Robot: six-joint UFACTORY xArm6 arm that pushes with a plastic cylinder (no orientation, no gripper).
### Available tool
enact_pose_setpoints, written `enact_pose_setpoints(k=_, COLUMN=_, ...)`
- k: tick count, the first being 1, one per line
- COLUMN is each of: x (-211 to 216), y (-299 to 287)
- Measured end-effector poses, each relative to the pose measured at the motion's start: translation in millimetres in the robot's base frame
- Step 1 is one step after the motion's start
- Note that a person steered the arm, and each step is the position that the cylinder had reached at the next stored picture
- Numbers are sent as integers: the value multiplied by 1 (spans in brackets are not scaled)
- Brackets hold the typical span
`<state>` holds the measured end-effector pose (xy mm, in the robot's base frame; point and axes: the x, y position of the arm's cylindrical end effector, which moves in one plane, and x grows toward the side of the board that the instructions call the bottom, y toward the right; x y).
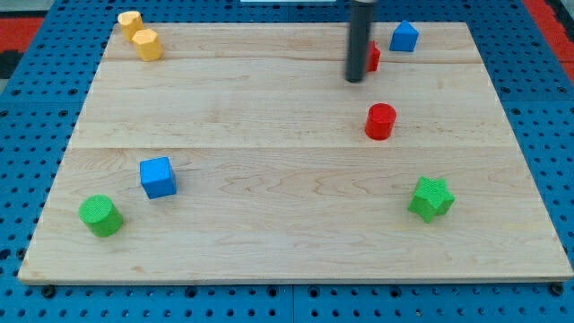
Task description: Move the yellow hexagon up a bit
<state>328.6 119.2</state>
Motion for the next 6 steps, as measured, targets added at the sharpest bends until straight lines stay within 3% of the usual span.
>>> enact_pose_setpoints(k=1, x=1, y=-49)
enact_pose_setpoints(k=3, x=-7, y=-298)
enact_pose_setpoints(k=4, x=-11, y=-342)
enact_pose_setpoints(k=6, x=-79, y=-354)
